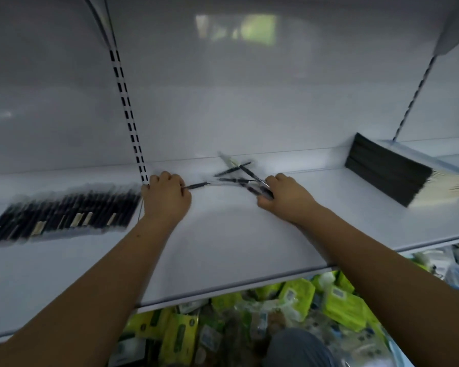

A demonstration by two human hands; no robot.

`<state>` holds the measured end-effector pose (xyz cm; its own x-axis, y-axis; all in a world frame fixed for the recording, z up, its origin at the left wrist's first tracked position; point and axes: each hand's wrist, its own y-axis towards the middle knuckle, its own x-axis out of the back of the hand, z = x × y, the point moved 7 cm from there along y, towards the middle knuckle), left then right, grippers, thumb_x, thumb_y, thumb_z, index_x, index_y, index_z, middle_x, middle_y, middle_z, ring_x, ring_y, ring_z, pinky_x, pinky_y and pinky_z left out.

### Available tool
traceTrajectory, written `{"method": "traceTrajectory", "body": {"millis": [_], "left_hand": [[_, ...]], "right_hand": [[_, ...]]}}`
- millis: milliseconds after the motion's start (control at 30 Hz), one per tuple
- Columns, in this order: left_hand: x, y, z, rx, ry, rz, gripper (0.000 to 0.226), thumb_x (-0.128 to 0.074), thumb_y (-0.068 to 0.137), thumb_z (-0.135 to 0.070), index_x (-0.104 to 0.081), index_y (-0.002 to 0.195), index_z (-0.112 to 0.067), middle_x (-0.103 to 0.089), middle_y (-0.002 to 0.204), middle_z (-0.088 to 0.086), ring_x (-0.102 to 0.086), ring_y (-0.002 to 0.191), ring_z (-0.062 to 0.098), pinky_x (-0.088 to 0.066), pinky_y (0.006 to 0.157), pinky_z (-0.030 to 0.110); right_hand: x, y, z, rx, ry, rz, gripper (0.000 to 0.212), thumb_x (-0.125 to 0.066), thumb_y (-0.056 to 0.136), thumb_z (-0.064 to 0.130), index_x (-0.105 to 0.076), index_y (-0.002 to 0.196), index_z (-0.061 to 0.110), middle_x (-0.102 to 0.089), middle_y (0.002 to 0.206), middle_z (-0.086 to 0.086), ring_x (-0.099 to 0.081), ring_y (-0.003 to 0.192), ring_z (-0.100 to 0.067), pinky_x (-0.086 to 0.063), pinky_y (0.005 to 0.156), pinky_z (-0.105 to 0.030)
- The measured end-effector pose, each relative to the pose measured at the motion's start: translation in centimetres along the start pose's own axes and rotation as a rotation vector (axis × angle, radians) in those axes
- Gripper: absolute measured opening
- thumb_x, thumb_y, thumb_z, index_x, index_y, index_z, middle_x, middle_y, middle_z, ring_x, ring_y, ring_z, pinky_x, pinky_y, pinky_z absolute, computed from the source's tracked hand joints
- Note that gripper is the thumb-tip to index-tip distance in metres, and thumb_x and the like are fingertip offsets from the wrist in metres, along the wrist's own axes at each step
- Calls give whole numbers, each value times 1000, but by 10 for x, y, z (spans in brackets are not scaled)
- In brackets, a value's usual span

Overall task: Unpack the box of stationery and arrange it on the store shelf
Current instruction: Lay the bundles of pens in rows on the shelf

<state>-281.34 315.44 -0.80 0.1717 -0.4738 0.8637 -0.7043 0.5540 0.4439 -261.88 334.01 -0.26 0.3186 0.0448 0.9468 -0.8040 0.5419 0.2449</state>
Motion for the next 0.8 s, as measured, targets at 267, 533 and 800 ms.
{"method": "traceTrajectory", "body": {"millis": [267, 533, 800], "left_hand": [[10, -13, 5, -80, -304, 64, 12, -55, 95, -24, -67, 97, -22, -61, 97, -1, -60, 91, 20, -52, 82, 39], [24, -20, 8, 25, -431, 30, 21, -48, 100, -19, -68, 98, -12, -66, 95, 2, -60, 85, 17, -44, 74, 28], [22, -23, 4, 28, -460, 61, 24, -46, 99, -14, -62, 117, -16, -60, 107, 5, -56, 83, 16, -43, 72, 28]], "right_hand": [[1, 7, 2, 96, -100, -45, 22, -46, 95, 47, -41, 94, 25, -60, 91, 1, -59, 85, -24, -40, 63, -33], [3, 5, 0, 46, -126, -130, 36, -39, 98, 51, -48, 107, 18, -58, 100, -2, -59, 91, -25, -37, 63, -34], [8, 3, -5, -29, -82, -149, 29, -36, 101, 43, -42, 97, 14, -55, 88, -4, -55, 77, -28, -35, 59, -34]]}}
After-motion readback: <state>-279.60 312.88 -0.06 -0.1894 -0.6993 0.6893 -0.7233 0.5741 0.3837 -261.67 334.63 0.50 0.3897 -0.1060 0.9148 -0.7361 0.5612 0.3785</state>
